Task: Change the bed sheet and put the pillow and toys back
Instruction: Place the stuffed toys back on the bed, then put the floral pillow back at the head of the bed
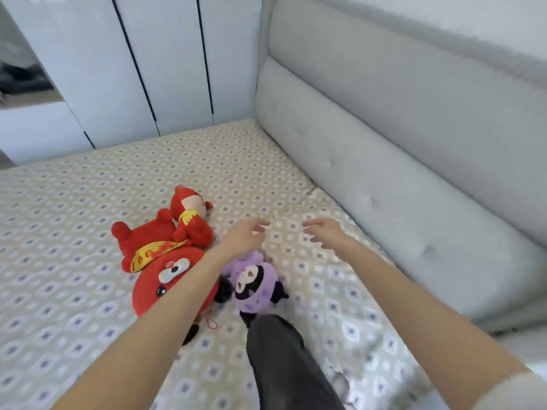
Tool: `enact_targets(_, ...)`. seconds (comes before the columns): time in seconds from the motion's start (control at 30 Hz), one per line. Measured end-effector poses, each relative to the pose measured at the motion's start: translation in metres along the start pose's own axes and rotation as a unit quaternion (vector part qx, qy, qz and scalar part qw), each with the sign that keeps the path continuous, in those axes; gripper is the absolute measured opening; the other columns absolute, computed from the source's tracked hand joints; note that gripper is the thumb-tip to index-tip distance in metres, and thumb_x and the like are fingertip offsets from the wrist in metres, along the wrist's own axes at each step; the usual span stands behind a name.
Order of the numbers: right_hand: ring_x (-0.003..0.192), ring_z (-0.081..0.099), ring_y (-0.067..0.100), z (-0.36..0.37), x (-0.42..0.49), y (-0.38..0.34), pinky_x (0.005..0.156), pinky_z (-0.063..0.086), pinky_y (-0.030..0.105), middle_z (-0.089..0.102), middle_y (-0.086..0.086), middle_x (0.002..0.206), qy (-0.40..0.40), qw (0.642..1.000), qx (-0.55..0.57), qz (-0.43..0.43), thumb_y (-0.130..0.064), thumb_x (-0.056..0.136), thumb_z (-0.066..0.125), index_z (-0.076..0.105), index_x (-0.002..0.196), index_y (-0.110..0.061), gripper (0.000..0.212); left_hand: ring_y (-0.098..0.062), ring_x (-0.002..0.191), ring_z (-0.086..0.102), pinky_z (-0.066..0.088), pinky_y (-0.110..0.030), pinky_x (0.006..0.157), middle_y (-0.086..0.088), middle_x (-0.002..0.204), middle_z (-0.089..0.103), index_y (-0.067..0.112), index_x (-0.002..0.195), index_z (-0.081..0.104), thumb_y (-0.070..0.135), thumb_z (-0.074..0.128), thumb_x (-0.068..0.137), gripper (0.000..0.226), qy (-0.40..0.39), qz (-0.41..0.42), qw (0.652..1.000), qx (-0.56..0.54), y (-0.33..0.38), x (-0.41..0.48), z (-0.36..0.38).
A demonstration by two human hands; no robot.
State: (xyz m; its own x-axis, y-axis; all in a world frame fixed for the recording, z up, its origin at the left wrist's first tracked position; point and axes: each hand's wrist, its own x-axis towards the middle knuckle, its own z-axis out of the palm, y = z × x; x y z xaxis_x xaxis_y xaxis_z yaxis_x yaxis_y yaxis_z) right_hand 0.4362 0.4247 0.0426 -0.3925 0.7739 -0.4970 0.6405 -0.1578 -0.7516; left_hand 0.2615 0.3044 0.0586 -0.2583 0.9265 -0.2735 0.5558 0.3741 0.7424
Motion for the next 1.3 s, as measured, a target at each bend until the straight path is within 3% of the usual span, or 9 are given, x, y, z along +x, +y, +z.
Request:
enact_targets(0.2, 0.097, 0.054, 0.019, -0.011, -0.086, 0.056, 0.067, 0.038, 0.024, 0.053, 0.003, 0.133, 0.063, 0.997, 0.025, 0.034, -0.012, 0.095, 0.049, 0.060, 0.122, -0.017, 0.030, -0.019, 0.108, 0.057, 0.047, -0.027, 0.086, -0.005, 0.126, 0.059, 0.017, 0.130, 0.053, 0.009, 0.044, 0.094, 0.038, -0.023, 0.012, 0.999, -0.036, 0.022, -0.050, 0.033)
enact_targets(0.4, 0.099, 0.051, 0.018, -0.043, -0.173, 0.143, 0.064, 0.037, 0.022, 0.052, 0.005, 0.137, 0.123, 0.987, 0.053, 0.086, -0.010, 0.093, 0.050, 0.062, 0.120, -0.016, 0.030, -0.026, 0.108, 0.058, 0.045, -0.033, 0.092, -0.010, 0.123, 0.057, 0.010, 0.131, 0.054, 0.009, 0.044, 0.096, 0.037, -0.093, 0.044, 0.994, -0.030, 0.062, -0.091, 0.115)
enact_targets(0.53, 0.084, 0.054, 0.017, -0.073, -0.233, 0.206, 0.057, 0.037, 0.017, 0.057, 0.007, 0.113, 0.153, 0.974, 0.076, 0.151, -0.010, 0.094, 0.049, 0.063, 0.117, -0.016, 0.027, -0.023, 0.097, 0.060, 0.043, -0.025, 0.074, -0.009, 0.125, 0.057, 0.015, 0.128, 0.056, 0.017, 0.046, 0.098, 0.032, -0.170, 0.054, 0.983, -0.034, 0.091, -0.116, 0.184)
enact_targets(0.63, 0.090, 0.048, 0.020, -0.094, -0.279, 0.258, 0.072, 0.038, 0.025, 0.052, 0.007, 0.107, 0.173, 0.960, 0.061, 0.210, -0.012, 0.095, 0.046, 0.063, 0.114, -0.012, 0.025, -0.019, 0.089, 0.060, 0.043, -0.020, 0.066, -0.012, 0.126, 0.057, 0.016, 0.125, 0.058, 0.015, 0.047, 0.097, 0.030, -0.229, 0.060, 0.971, -0.030, 0.111, -0.135, 0.236)
enact_targets(0.77, 0.097, 0.042, 0.014, -0.113, -0.322, 0.308, 0.090, 0.038, 0.028, 0.046, 0.003, 0.106, 0.188, 0.949, 0.018, 0.252, -0.011, 0.098, 0.043, 0.053, 0.133, -0.003, 0.037, -0.020, 0.093, 0.062, 0.047, -0.025, 0.071, 0.001, 0.123, 0.054, 0.023, 0.125, 0.057, 0.013, 0.044, 0.093, 0.036, -0.278, 0.032, 0.960, -0.014, 0.126, -0.152, 0.285)
enact_targets(0.93, 0.097, 0.042, 0.014, -0.118, -0.367, 0.356, 0.083, 0.034, 0.024, 0.046, 0.002, 0.108, 0.185, 0.936, 0.049, 0.295, -0.008, 0.097, 0.043, 0.055, 0.132, -0.004, 0.037, -0.014, 0.093, 0.057, 0.043, -0.024, 0.071, 0.006, 0.108, 0.054, 0.023, 0.121, 0.057, 0.015, 0.048, 0.091, 0.033, -0.321, 0.003, 0.947, 0.002, 0.127, -0.172, 0.341)
enact_targets(1.07, 0.116, 0.050, 0.021, -0.115, -0.392, 0.403, 0.084, 0.038, 0.021, 0.051, 0.003, 0.128, 0.221, 0.918, 0.100, 0.314, -0.008, 0.093, 0.046, 0.064, 0.120, -0.014, 0.032, -0.015, 0.074, 0.051, 0.041, -0.029, 0.074, 0.006, 0.079, 0.052, 0.021, 0.090, 0.058, 0.026, 0.062, 0.090, 0.006, -0.361, -0.084, 0.929, -0.005, 0.119, -0.183, 0.396)
enact_targets(1.2, 0.120, 0.050, 0.023, -0.111, -0.397, 0.447, 0.091, 0.041, 0.025, 0.052, 0.007, 0.133, 0.226, 0.910, 0.122, 0.326, -0.009, 0.092, 0.049, 0.063, 0.115, -0.016, 0.028, -0.026, 0.106, 0.053, 0.044, -0.037, 0.094, -0.003, 0.117, 0.053, 0.031, 0.128, 0.043, 0.032, 0.061, 0.090, 0.042, -0.347, -0.174, 0.921, -0.037, 0.100, -0.175, 0.446)
enact_targets(1.3, 0.114, 0.052, 0.021, -0.109, -0.394, 0.471, 0.085, 0.041, 0.024, 0.054, 0.005, 0.129, 0.230, 0.909, 0.124, 0.326, -0.011, 0.092, 0.048, 0.063, 0.115, -0.019, 0.028, -0.024, 0.114, 0.048, 0.039, -0.037, 0.091, 0.000, 0.129, 0.047, 0.030, 0.142, 0.034, 0.032, 0.058, 0.092, 0.056, -0.324, -0.198, 0.923, -0.069, 0.082, -0.162, 0.474)
